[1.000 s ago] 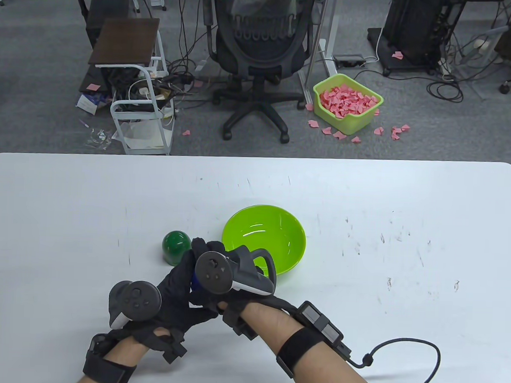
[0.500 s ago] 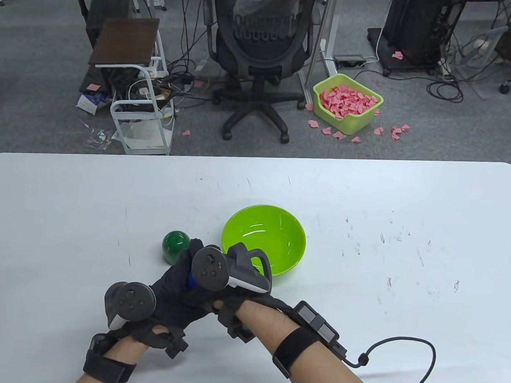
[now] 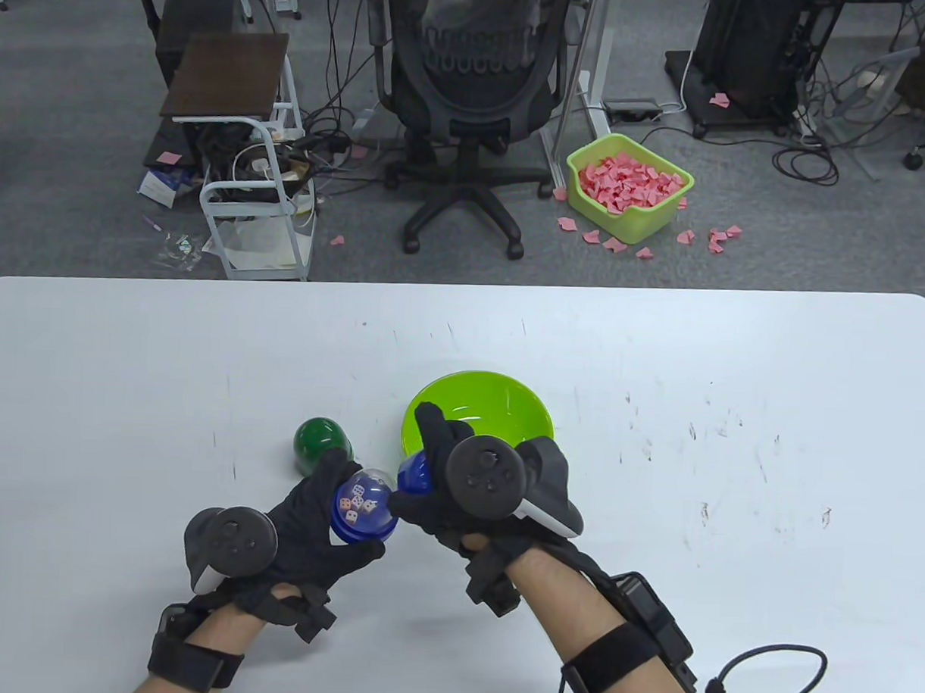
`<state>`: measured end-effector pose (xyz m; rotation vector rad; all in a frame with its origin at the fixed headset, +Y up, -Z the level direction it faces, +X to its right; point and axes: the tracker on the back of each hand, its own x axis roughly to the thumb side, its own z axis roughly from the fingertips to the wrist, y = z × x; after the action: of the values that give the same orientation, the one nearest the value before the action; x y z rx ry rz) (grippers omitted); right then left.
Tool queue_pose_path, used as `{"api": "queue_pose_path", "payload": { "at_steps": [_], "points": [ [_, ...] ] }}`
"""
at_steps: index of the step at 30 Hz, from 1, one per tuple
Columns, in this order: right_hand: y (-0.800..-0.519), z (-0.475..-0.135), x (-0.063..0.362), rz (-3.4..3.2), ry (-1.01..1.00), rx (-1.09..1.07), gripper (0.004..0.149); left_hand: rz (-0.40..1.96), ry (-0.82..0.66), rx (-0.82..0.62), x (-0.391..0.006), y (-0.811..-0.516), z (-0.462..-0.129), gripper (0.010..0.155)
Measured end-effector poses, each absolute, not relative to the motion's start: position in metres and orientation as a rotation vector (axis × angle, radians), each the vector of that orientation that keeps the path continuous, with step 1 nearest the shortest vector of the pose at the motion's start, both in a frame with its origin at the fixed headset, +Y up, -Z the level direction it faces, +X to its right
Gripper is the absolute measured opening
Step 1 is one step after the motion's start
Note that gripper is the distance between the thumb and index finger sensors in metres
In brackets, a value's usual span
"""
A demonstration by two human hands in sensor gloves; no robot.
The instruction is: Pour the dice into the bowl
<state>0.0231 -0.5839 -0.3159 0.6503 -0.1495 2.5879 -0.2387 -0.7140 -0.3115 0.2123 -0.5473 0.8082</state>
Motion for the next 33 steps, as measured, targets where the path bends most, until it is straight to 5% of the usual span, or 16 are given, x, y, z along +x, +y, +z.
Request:
{"api": "queue_pose_path", "payload": {
  "at_steps": [6,14,33],
  "points": [
    [-0.601,-0.325,0.072,2.706,-0.180,0.458,0.090,0.829,-0.523,0.217,-0.243,-0.713,-0.313,0.112],
    [-0.645,-0.346,0.114,2.850,0.034,0.237,0.089,0.834,-0.511,0.221,-0.245,-0.712,-0.313,0.112],
    [-0.739,-0.370,0.124,3.127,0.307,0.108,0.084,0.832,-0.499,0.215,-0.247,-0.711,-0.315,0.112]
  ]
}}
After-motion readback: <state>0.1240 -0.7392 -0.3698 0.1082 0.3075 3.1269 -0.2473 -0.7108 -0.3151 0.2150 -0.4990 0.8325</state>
